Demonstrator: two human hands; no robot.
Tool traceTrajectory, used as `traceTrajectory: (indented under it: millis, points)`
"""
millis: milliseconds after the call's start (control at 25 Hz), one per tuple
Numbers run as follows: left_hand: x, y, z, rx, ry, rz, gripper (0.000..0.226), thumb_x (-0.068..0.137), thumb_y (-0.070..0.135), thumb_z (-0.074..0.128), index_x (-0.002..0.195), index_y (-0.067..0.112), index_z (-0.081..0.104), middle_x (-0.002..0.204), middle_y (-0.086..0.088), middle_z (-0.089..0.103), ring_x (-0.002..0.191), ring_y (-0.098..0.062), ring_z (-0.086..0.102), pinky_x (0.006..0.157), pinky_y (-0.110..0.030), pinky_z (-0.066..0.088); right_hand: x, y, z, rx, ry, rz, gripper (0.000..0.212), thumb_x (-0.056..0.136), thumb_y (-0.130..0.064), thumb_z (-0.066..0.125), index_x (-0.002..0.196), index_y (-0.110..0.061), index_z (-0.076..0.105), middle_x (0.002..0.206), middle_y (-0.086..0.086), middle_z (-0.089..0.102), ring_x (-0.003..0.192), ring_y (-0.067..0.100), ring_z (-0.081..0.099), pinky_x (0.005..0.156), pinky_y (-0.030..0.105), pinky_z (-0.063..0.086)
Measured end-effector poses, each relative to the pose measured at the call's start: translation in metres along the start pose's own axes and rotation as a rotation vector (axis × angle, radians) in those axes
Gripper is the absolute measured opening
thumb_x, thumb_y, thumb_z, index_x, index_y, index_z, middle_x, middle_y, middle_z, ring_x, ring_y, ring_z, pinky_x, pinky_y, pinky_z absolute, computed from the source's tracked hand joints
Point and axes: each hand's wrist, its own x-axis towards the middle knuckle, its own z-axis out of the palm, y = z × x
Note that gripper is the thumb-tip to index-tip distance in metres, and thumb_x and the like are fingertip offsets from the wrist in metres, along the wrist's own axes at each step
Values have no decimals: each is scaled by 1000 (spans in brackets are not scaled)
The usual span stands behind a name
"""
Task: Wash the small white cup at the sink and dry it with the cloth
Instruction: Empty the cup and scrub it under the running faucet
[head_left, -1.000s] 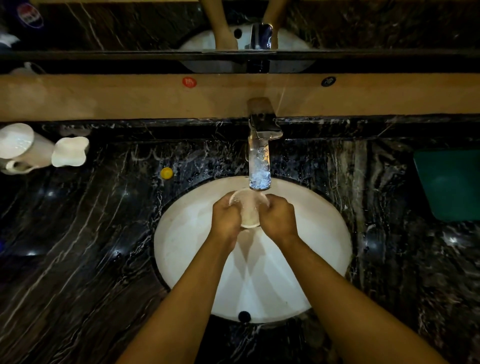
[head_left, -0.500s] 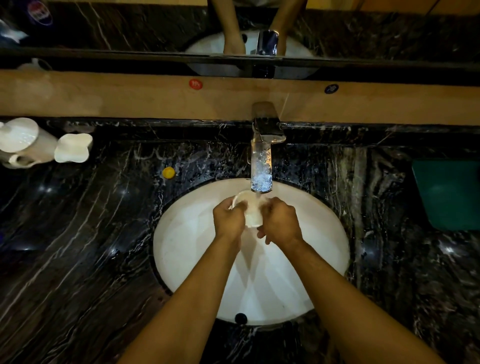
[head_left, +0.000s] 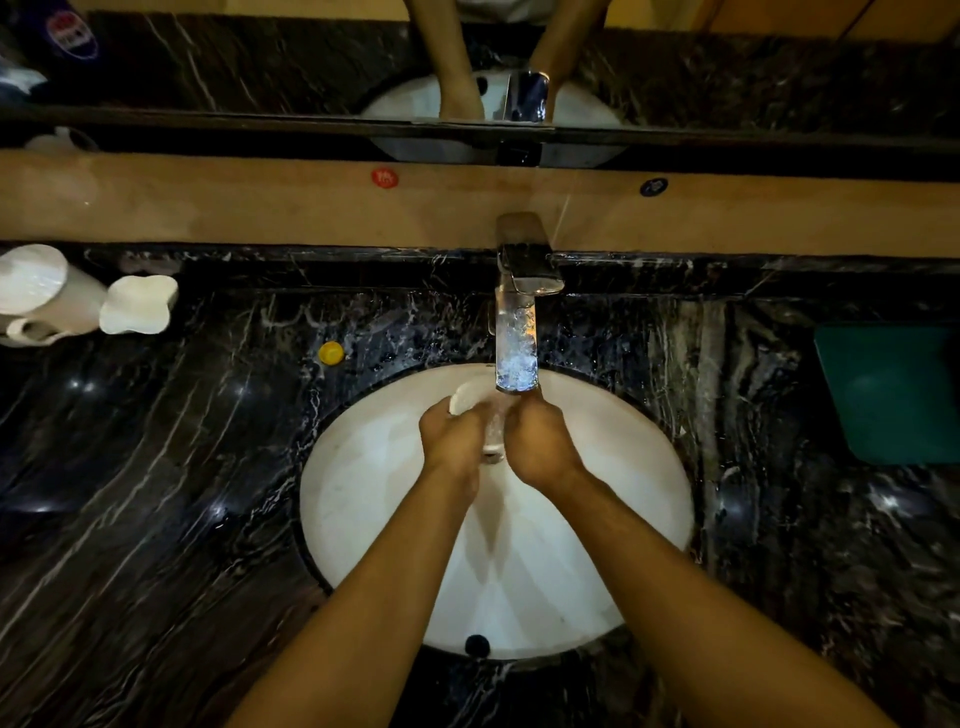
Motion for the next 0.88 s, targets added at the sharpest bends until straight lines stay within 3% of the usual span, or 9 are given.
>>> traceTrajectory:
  millis: [80, 160, 240, 320, 400, 560, 680, 760, 880]
  points:
    - [1, -6, 2, -107, 57, 9, 21, 85, -6, 63, 89, 12, 73, 85, -12, 74, 74, -30, 69, 52, -31, 56, -2, 0, 6, 157, -11, 32, 30, 98, -8, 41, 126, -6, 51, 109, 15, 67, 80, 27, 65, 64, 32, 53]
    - [4, -9, 1, -133, 78, 21, 19, 92, -3, 60, 96, 10, 73, 91, -16, 74, 73, -33, 69, 47, -35, 55, -2, 4, 7, 141, -6, 25, 30, 97, -6, 40, 123, -7, 55, 105, 19, 68, 70, 29, 67, 55, 31, 54]
    - [7, -11, -1, -36, 53, 47, 20, 96, 2, 59, 92, 15, 74, 95, -15, 75, 81, -34, 70, 64, -50, 62, 4, 7, 1, -177, 55, 7, 25, 99, -18, 45, 116, -9, 62, 104, 18, 70, 83, 36, 70, 66, 35, 56]
    - [7, -8, -4, 107, -2, 60, 26, 95, 0, 58, 87, 18, 74, 92, -12, 75, 83, -31, 70, 79, -54, 61, 7, 7, -10, -469, 87, 27, 33, 101, -35, 47, 106, -10, 68, 101, 15, 72, 91, 37, 68, 68, 34, 48]
    - [12, 3, -11, 267, -87, 61, 25, 95, 0, 55, 92, 14, 75, 90, -11, 74, 82, -30, 70, 72, -47, 62, 9, 9, -15, -548, 55, -19, 42, 101, -44, 44, 104, -11, 70, 98, 15, 73, 90, 37, 67, 67, 34, 47]
    - [25, 27, -22, 539, -333, 63, 19, 92, -4, 54, 89, 3, 71, 85, -17, 70, 79, -32, 66, 68, -40, 55, 5, 6, -11, -369, -78, -154, 33, 103, -27, 42, 119, -7, 63, 105, 22, 72, 94, 40, 69, 78, 41, 56]
    - [19, 25, -16, 246, -193, 25, 20, 86, -11, 62, 91, 8, 68, 91, -17, 72, 83, -34, 69, 75, -48, 59, 0, -1, -6, -286, 34, -73, 28, 102, -17, 45, 121, 0, 57, 104, 21, 70, 87, 36, 69, 65, 27, 48]
    - [14, 13, -9, 40, -88, -29, 23, 85, -9, 66, 101, 8, 68, 96, -19, 73, 80, -35, 70, 70, -48, 60, -4, -6, -1, -23, 80, 45, 28, 101, -12, 45, 126, -2, 51, 95, 14, 65, 63, 18, 66, 47, 14, 44]
    - [12, -3, 0, -65, -3, -20, 12, 94, 2, 61, 102, 7, 68, 87, -23, 71, 58, -32, 61, 47, -34, 48, -7, -9, 6, 276, 48, 135, 23, 100, -7, 42, 122, -10, 49, 82, 12, 68, 38, 12, 60, 38, 24, 50]
